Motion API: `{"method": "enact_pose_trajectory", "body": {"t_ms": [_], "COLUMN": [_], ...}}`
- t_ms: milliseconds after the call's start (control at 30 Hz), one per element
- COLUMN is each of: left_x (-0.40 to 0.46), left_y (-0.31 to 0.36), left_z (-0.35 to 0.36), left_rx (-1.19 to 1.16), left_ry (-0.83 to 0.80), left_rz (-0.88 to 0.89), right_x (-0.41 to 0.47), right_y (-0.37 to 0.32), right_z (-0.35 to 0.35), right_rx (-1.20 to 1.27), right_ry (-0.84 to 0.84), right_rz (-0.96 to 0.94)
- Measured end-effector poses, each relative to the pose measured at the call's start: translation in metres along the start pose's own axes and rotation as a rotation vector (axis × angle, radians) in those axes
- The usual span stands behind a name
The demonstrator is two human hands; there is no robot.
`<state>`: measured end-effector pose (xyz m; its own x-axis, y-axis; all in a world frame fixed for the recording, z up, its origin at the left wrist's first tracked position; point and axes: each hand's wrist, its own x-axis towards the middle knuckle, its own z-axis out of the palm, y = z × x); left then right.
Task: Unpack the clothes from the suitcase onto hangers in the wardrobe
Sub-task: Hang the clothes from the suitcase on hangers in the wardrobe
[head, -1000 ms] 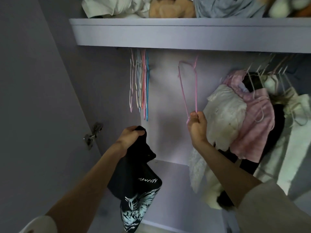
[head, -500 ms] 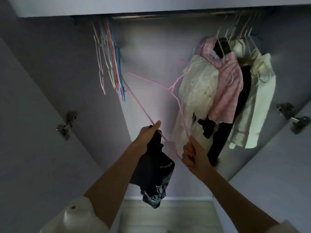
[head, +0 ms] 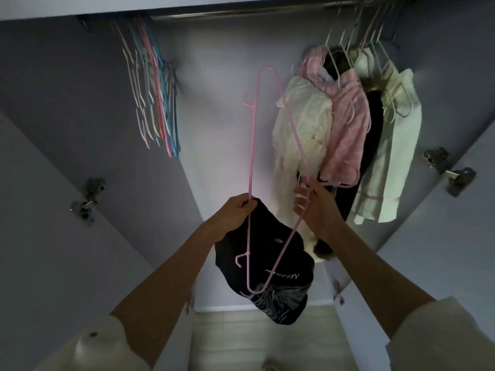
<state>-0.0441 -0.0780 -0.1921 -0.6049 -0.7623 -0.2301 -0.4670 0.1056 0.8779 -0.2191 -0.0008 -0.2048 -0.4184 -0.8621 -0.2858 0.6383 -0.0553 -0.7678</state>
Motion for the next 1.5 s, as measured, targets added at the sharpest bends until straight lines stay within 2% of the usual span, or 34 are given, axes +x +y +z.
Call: {"method": "enact_pose_trajectory", "body": {"t_ms": [67,133,233,300,367,467,600,667,800,933,1000,1067,1167,1267,1333,1367,1400,1500], "left_x": [-0.006,-0.013,-0.023,-0.027,-0.029,-0.033,-0.040,-0.046,-0.059,-0.068,-0.068,-0.065,-0.062,-0.060,-0.056,-0.055,-0.051,-0.038], "left_y": [0.002,0.006,0.009,0.005,0.001,0.001,0.001,0.006,0.027,0.042,0.043,0.036,0.018,0.007,0.007,0.008,0.009,0.014], "left_z": [-0.010,-0.024,-0.051,-0.066,-0.076,-0.081,-0.094,-0.101,-0.120,-0.142,-0.150,-0.156,-0.161,-0.161,-0.158,-0.156,-0.155,-0.154], "left_rx": [0.027,0.034,-0.074,-0.124,0.017,0.239,0.290,0.178,-0.242,-0.522,-0.541,-0.286,0.298,0.623,0.715,0.656,0.499,-0.344], "left_ry": [0.006,-0.053,-0.155,-0.104,0.012,0.017,0.129,0.197,0.320,0.396,0.505,0.667,0.809,0.814,0.763,0.739,0.745,0.732], "left_rz": [0.017,-0.001,-0.065,-0.101,-0.076,-0.004,0.043,0.024,0.068,0.111,0.101,0.078,0.003,-0.191,-0.347,-0.382,-0.365,-0.336], "right_x": [0.009,0.015,0.019,0.020,0.021,0.022,0.020,0.023,0.025,0.021,0.021,0.020,0.020,0.023,0.025,0.025,0.025,0.029], "right_y": [-0.003,-0.003,-0.003,-0.002,-0.002,-0.009,-0.012,-0.004,0.031,0.057,0.054,0.043,0.020,-0.001,-0.010,-0.012,-0.014,-0.015], "right_z": [0.013,0.027,0.046,0.055,0.066,0.087,0.121,0.130,0.139,0.131,0.125,0.120,0.117,0.111,0.107,0.106,0.104,0.096], "right_rx": [0.020,-0.011,-0.044,-0.022,0.037,0.179,0.150,0.115,-0.001,-0.311,-0.493,-0.644,-0.802,-0.949,-1.060,-1.116,-1.165,-1.256], "right_ry": [0.037,0.142,0.283,0.288,0.278,0.248,0.202,0.206,0.216,0.191,0.174,0.190,0.214,0.256,0.241,0.237,0.238,0.275], "right_rz": [-0.019,-0.067,-0.181,-0.227,-0.242,-0.260,-0.306,-0.330,-0.308,-0.427,-0.492,-0.582,-0.755,-0.875,-0.957,-0.986,-0.998,-0.997]}}
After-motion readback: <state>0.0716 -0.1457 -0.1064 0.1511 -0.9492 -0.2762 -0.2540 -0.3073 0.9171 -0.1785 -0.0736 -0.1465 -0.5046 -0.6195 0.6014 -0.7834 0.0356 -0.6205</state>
